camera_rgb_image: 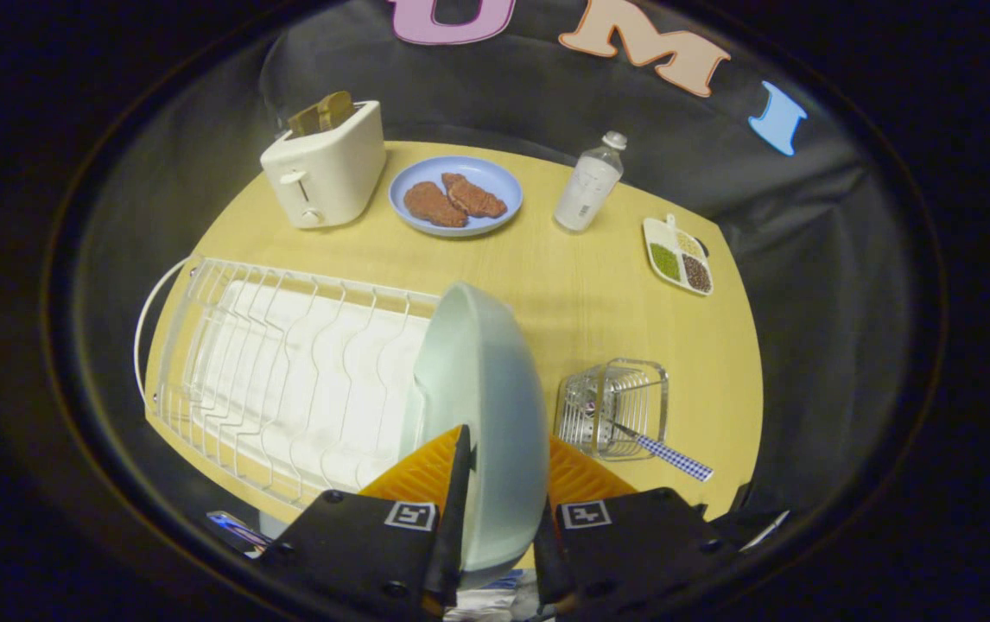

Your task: Take the plate from the dish rack, then take the spoon from the basket and place it into the plate.

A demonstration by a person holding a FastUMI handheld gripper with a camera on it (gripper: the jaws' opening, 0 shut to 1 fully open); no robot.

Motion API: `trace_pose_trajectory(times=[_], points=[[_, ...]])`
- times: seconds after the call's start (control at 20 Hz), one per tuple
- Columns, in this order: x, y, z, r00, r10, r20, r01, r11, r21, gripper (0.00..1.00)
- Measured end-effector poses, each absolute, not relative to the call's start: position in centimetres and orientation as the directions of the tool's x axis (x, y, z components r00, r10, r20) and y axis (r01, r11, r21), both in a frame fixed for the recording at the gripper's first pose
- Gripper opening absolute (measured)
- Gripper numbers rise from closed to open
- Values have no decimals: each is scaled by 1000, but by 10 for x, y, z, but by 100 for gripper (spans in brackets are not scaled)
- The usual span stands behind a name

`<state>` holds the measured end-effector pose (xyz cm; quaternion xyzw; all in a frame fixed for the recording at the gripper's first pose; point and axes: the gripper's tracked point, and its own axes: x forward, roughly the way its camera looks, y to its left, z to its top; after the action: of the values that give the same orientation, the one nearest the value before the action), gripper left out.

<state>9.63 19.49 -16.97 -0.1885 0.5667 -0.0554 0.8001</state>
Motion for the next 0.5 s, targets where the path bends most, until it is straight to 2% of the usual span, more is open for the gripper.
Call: trace_pose_trajectory(times=[0.1,0.5], points=[[109,195,-157,407,-313,-858,-116,914,-389,37],[115,207,-146,425,-428,-798,-139,840,-524,32]])
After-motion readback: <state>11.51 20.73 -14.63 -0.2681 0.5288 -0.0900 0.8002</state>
